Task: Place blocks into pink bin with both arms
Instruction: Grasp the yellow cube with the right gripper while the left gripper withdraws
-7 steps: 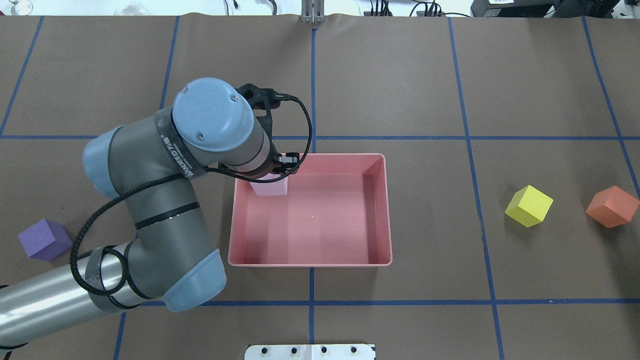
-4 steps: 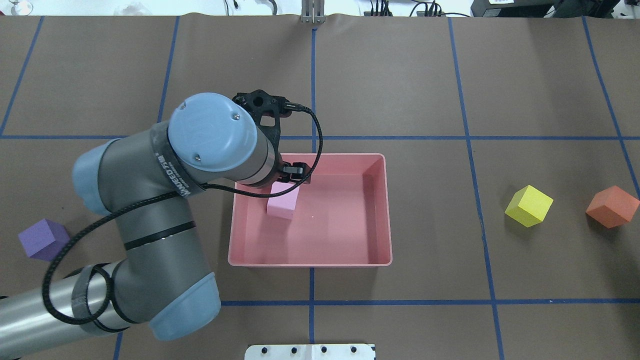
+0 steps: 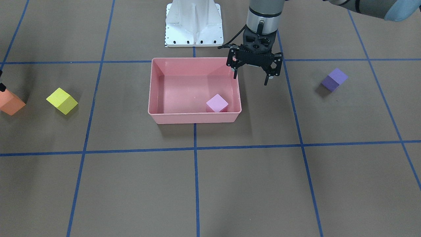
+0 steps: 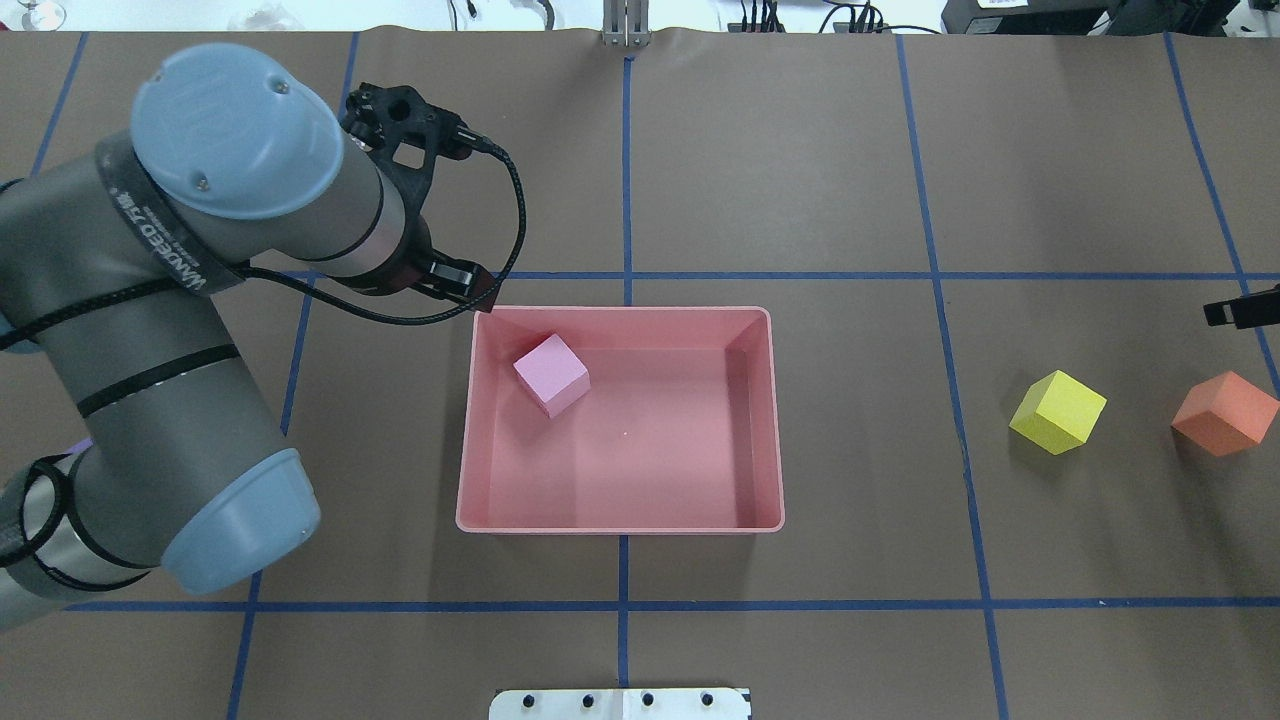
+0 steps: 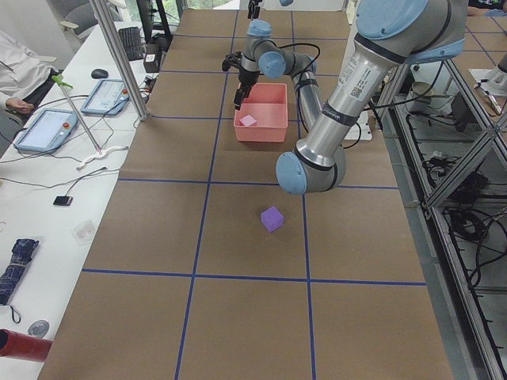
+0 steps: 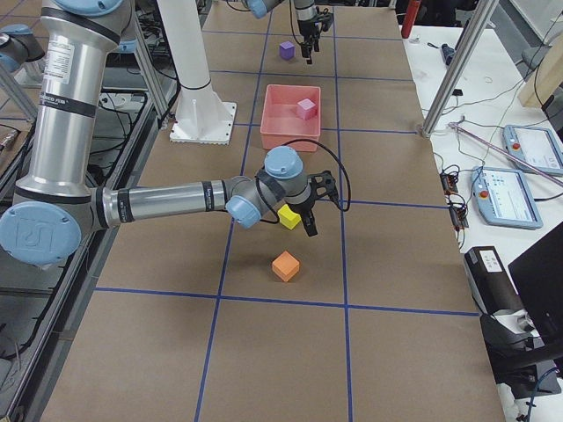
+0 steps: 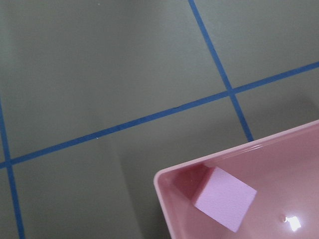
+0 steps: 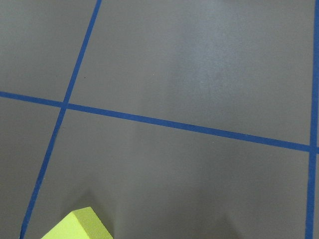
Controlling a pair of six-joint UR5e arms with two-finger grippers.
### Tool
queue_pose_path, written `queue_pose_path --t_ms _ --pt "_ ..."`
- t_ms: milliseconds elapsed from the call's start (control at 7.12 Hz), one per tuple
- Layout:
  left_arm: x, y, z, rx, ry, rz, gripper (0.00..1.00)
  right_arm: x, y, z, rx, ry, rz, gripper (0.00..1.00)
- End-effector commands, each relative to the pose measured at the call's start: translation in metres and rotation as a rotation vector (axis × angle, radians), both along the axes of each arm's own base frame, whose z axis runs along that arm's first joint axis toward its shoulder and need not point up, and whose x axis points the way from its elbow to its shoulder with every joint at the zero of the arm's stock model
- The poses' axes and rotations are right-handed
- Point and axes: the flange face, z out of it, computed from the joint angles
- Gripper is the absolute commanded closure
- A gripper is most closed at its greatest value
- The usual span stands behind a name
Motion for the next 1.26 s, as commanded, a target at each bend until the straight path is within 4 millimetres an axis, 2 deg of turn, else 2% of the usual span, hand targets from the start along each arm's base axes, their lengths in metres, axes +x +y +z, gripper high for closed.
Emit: queue_pose_path --t_ms 0,422,843,1124 --pt "-0.006 -0.005 0.005 0.011 -0.006 0.002 0.0 -0.064 0.024 0.001 0.129 0.042 -0.091 0.01" --pt "-0.005 -0.006 0.005 0.011 -0.001 -0.001 0.0 -0.129 0.049 0.004 0.206 0.115 -0.18 0.01" --pt "-0.004 -0.006 0.005 0.014 0.003 0.0 0.0 -0.147 0.057 0.008 0.203 0.114 -0.225 0.01" --pt "-0.004 -0.006 0.005 0.014 0.003 0.0 0.0 -0.153 0.053 0.023 0.205 0.137 -0.244 0.01"
